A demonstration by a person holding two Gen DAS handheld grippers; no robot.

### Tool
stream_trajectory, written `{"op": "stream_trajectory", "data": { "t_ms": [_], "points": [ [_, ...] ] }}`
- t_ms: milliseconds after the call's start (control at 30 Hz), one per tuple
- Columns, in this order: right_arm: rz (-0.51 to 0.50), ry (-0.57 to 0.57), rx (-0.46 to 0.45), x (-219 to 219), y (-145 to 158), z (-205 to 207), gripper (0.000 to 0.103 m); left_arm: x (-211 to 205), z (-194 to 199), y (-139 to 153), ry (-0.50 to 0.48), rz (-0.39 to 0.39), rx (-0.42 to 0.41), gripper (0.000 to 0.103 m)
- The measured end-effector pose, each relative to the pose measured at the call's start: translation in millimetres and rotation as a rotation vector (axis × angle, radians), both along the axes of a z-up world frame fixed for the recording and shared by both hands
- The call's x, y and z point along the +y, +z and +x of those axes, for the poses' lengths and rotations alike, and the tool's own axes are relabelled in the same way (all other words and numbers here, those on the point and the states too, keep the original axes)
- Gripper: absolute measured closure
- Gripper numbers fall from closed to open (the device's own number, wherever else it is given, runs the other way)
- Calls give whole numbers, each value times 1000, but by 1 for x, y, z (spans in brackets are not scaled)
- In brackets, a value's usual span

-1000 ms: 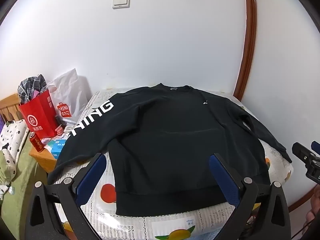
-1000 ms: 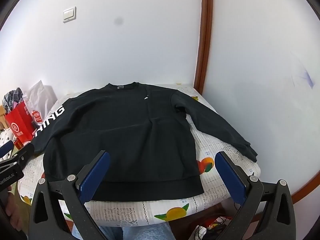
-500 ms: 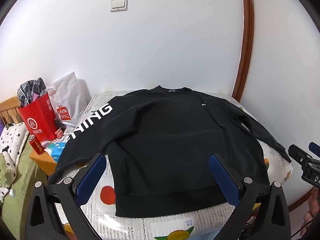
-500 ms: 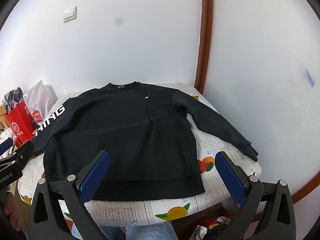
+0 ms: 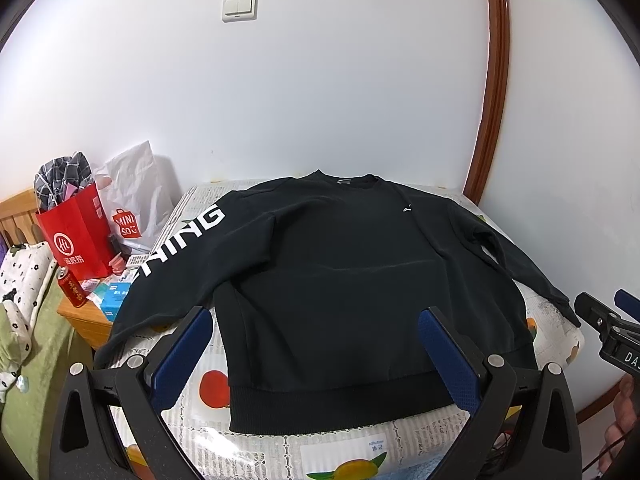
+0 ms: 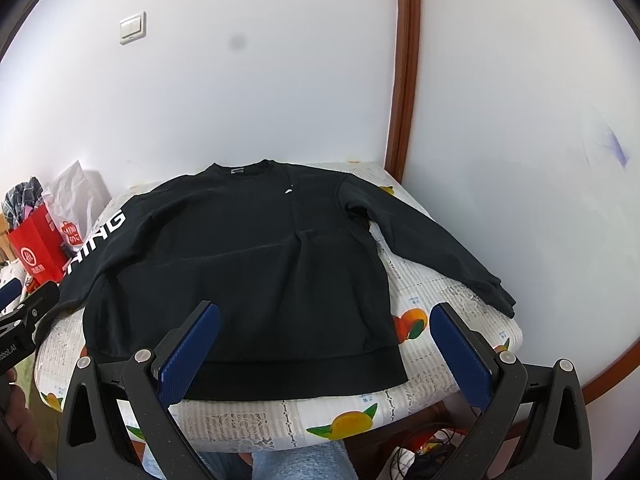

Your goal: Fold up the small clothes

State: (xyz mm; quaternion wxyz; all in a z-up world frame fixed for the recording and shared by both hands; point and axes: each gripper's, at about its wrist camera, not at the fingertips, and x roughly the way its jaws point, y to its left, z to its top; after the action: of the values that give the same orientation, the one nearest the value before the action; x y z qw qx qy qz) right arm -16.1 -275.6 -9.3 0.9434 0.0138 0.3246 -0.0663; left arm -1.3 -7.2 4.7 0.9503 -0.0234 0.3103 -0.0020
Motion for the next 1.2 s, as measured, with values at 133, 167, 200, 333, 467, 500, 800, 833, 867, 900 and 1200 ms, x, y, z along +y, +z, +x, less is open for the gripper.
{"op": "stream_trajectory", "data": {
  "t_ms": [133,167,200,333,467,500,800,833,867,900,1200],
  "points": [
    [1,-6,-3,-2,-1,-1,0,0,-1,-1,-1,-1,-1,0],
    [2,-6,-2,-2,-2,-1,0,0,0,0,-1,0,-2,0],
    [-1,-6,-2,-2,-2,-2,0,0,0,0,-1,2,-2,0],
    [1,-11,-2,-1,-2,-2,0,1,-1,-1,-2,0,-4,0],
    [-4,-10,2,0,-2,-2,0,1,-2,-1,0,2,-7,0],
    [-4,-10,1,1,-2,-2,0,2,-2,-1,1,2,-7,0],
    [9,-18,1,-2,-2,-2,0,1,-2,-1,1,2,-7,0],
    [6,-19,0,-2,-2,-2,0,1,-3,-1,1,1,-11,0],
    [5,-19,-1,-2,-2,-2,0,1,-3,-1,1,1,-11,0],
    [6,-20,-1,-2,-2,-2,0,1,-3,-1,0,1,-9,0],
    [9,-19,0,-4,-4,-2,0,0,-5,-1,7,-3,-18,0]
  ]
}}
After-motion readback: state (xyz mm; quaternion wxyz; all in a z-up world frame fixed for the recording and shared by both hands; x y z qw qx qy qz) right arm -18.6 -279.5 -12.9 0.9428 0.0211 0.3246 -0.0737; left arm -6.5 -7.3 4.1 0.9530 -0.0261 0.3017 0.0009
